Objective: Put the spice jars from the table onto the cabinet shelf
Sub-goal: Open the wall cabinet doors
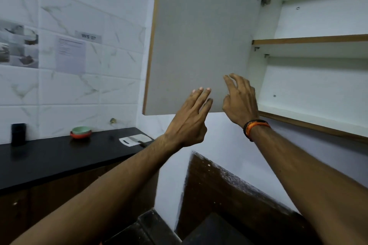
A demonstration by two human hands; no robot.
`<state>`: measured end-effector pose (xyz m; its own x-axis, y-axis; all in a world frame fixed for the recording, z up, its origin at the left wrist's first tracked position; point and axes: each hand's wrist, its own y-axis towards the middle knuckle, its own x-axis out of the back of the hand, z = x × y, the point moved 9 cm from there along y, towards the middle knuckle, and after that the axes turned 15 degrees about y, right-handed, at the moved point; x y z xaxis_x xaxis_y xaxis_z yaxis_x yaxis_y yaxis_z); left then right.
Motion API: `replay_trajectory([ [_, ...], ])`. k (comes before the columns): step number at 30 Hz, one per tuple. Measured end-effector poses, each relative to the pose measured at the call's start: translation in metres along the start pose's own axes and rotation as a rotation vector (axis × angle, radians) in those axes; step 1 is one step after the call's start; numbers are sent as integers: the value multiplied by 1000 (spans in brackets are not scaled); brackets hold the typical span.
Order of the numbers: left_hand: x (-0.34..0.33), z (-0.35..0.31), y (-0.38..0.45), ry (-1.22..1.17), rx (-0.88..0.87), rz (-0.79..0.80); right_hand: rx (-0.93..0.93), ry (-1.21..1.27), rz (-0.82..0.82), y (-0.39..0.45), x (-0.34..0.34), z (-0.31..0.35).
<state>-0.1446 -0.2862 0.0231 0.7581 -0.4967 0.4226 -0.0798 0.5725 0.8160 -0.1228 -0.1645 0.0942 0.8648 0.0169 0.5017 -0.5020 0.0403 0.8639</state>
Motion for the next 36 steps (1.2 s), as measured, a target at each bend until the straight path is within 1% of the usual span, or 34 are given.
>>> replay_trajectory([
  [3, -19, -39, 19, -119, -65, 52, -49, -93, -36, -17, 41, -42],
  [7, -34, -95, 45, -177, -209, 75, -88, -245, -62, -37, 92, -83],
  [10, -31, -140, 68, -261, -270, 17, -110, -355, -60, -55, 127, -109],
  [16, 0, -233, 114, -448, -394, -106, -213, -526, -59, -89, 202, -155],
  [22, 25, -300, 152, -590, -468, -145, -329, -641, -24, -119, 259, -185],
  [26, 31, -329, 178, -704, -455, -99, -384, -667, -9, -136, 287, -201],
  [28, 30, -339, 191, -774, -421, -51, -406, -681, 8, -140, 296, -208],
  [36, 1, -359, 234, -1231, -79, 183, -446, -745, 54, -137, 308, -243],
])
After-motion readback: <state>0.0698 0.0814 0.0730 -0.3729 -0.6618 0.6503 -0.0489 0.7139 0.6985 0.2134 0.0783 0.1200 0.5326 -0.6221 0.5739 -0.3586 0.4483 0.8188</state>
